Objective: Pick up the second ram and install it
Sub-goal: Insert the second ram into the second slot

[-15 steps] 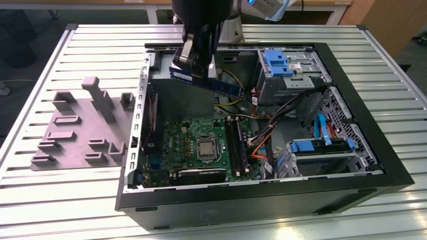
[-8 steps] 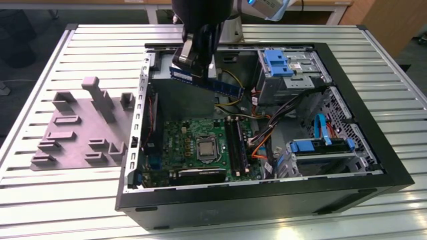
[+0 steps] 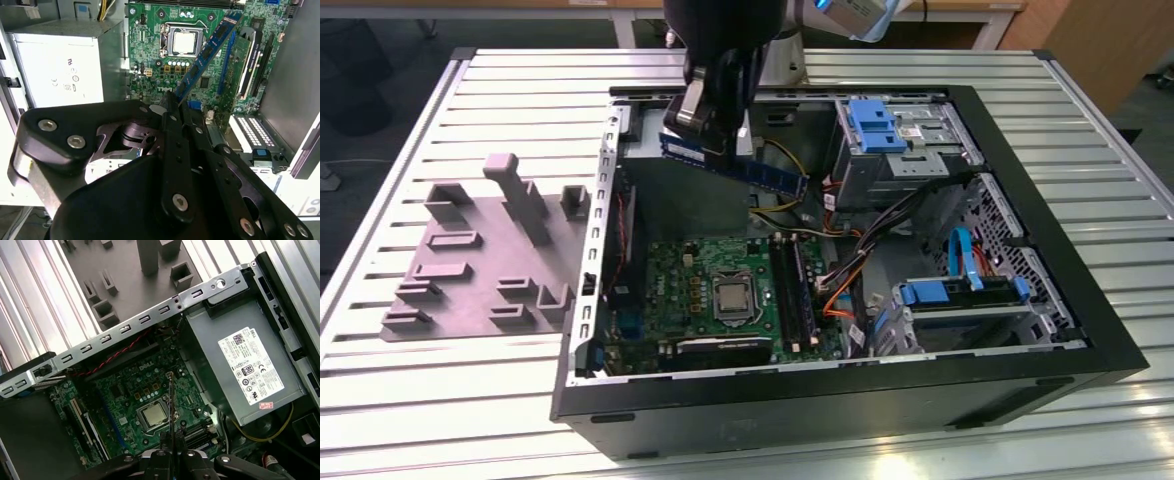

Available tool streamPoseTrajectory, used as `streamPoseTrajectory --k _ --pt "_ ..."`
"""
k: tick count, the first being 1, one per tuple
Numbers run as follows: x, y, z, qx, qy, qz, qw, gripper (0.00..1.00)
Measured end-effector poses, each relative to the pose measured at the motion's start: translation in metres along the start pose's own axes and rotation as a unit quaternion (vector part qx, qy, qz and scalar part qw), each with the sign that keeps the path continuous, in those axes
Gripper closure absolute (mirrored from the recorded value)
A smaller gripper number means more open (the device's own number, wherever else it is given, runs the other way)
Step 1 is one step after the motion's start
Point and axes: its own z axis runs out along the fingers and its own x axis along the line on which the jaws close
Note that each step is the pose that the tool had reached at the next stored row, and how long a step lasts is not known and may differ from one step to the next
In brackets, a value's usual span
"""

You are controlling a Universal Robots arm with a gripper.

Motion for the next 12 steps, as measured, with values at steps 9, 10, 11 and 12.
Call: streamPoseTrajectory --k 9,10,11,12 --pt "0.0 0.0 0.0002 0.0 -0.0002 0.008 1.0 0.86" --pt "0.0 0.0 0.0003 0.0 -0.0003 0.009 1.0 0.86" --pt "0.0 0.0 0.0003 -0.0001 -0.0003 0.01 1.0 0.86" --pt "0.0 0.0 0.0003 -0.0001 -0.0003 0.011 0.9999 0.86"
